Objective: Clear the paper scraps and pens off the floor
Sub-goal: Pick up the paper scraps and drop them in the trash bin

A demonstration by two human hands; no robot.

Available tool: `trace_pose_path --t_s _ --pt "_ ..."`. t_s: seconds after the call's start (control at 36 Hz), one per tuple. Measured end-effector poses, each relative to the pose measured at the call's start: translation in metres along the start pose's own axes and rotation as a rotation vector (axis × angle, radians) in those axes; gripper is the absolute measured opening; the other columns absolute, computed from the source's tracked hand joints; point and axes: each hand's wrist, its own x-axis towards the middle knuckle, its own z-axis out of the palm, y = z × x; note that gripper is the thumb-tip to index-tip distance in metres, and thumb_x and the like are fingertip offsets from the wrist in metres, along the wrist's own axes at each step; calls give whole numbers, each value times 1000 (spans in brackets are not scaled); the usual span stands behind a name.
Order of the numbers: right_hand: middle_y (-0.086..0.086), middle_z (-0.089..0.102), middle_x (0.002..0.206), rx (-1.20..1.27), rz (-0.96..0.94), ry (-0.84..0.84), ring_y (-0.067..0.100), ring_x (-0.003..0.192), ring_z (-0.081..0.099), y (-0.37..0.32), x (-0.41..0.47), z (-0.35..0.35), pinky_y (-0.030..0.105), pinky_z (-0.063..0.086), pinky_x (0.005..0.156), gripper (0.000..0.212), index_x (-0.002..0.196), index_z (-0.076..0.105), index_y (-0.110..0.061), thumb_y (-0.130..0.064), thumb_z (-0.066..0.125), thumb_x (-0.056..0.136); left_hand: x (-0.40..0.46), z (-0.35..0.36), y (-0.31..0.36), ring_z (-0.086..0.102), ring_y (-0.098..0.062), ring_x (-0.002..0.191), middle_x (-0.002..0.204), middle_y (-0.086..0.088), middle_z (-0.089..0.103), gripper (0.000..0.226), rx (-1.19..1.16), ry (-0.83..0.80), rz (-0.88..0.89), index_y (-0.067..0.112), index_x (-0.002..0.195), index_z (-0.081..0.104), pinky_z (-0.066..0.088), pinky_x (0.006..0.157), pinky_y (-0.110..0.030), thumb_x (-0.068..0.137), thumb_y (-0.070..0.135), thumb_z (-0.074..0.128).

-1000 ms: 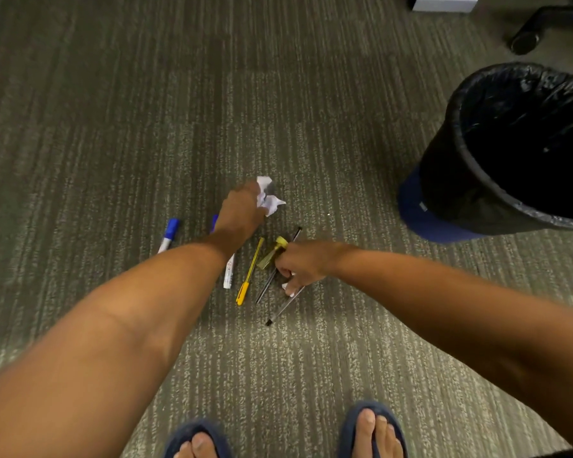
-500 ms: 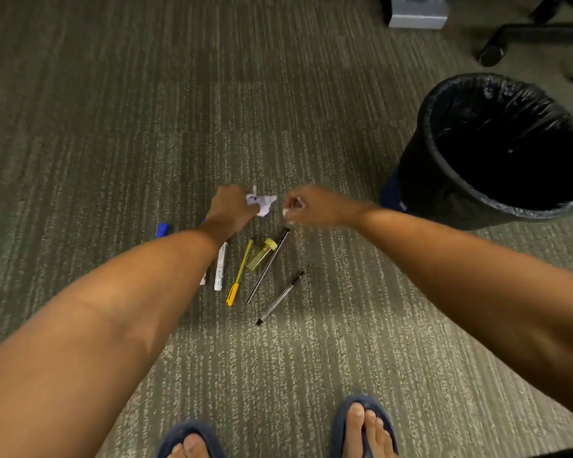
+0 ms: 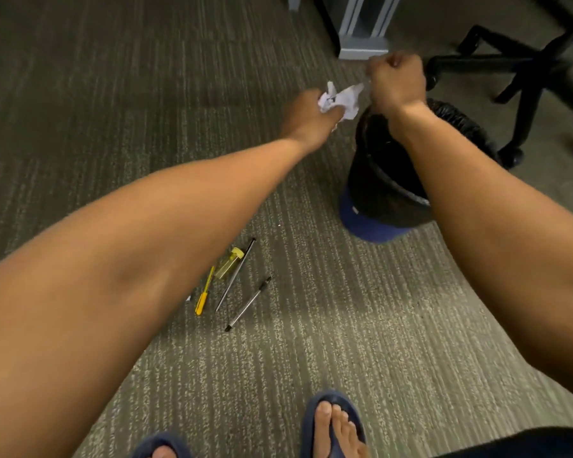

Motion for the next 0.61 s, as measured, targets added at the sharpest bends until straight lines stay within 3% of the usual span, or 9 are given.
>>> trace_pose_path --t_s 0.06,0.17,0.28,0.36,0.44,0.5,0.61 --pt "-2 66 82 -42 58 84 20 82 67 7 5 -20 35 56 75 16 78 61 -23 -36 55 86 4 16 18 65 -21 100 113 -9 69 38 -17 -46 -19 4 117 64 49 76 -26 88 28 66" --pt "4 65 92 -105 124 157 23 88 64 26 10 -51 30 52 77 23 92 67 -15 -31 52 84 12 50 48 66 -19 101 114 -8 69 46 -4 -134 -37 9 124 61 46 69 -24 84 31 68" --pt "8 70 99 -147 194 132 23 85 66 37 7 -69 28 51 66 31 103 70 -12 -27 55 80 15 78 69 61 -18 104 117 -3 63 54 67 -214 -98 11 128 55 50 87 -30 88 45 63" --pt "9 68 97 -141 257 87 23 81 66 43 3 -78 27 48 56 30 103 65 -13 -29 56 79 14 91 75 60 -21 97 109 -6 62 61 116 -249 -81 8 125 54 51 80 -32 77 36 78" --pt "7 63 99 -102 287 76 24 88 64 48 -2 -83 32 56 70 42 113 58 -10 -33 56 77 12 94 80 56 -17 85 96 -2 58 55 159 -284 -77 11 118 59 46 71 -30 73 35 79" --pt "9 64 108 -80 295 68 25 93 65 48 -2 -84 35 57 77 51 122 55 -9 -32 56 77 11 94 82 62 -19 87 98 -2 61 52 168 -296 -86 13 115 60 48 71 -29 72 35 80" --pt "8 65 111 -73 243 68 24 95 65 40 -4 -81 32 56 75 52 127 57 -12 -30 55 78 10 83 83 61 -22 103 117 -7 62 64 157 -248 -69 11 124 54 49 79 -29 73 42 77"
